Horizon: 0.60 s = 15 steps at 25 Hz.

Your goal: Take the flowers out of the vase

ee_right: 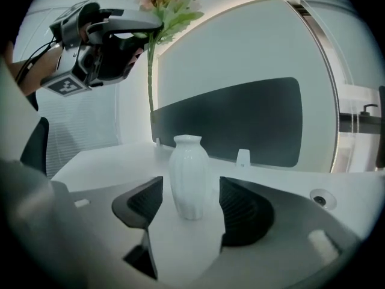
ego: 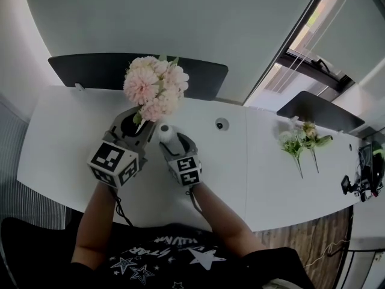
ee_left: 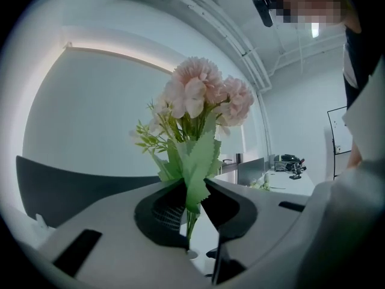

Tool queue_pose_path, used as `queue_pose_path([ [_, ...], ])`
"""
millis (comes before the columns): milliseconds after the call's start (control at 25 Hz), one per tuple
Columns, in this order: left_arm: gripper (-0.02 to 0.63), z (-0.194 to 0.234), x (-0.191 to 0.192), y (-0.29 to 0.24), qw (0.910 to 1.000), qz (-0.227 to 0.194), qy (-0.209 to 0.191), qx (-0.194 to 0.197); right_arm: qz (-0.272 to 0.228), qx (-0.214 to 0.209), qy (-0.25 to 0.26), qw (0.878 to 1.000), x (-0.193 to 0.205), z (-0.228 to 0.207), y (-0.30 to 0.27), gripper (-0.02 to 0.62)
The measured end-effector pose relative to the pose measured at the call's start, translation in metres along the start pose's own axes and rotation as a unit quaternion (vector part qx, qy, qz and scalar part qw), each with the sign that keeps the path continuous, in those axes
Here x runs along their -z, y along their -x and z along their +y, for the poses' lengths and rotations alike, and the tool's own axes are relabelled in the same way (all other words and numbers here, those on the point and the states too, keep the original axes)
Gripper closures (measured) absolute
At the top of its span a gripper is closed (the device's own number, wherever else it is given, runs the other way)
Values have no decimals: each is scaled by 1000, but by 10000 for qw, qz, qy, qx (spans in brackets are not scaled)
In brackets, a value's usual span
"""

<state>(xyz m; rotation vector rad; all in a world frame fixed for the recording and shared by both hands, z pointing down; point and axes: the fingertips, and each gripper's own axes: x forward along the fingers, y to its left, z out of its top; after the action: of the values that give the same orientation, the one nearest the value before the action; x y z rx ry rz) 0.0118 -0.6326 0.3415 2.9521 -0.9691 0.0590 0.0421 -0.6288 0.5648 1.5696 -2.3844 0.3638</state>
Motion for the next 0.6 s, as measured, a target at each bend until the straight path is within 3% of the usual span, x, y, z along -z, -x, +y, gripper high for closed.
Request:
queue_pose_path([
  [600, 534, -59, 26, 71, 9981, 79, 381, -484, -275, -183, 13, 9995, 4, 30, 110, 333],
])
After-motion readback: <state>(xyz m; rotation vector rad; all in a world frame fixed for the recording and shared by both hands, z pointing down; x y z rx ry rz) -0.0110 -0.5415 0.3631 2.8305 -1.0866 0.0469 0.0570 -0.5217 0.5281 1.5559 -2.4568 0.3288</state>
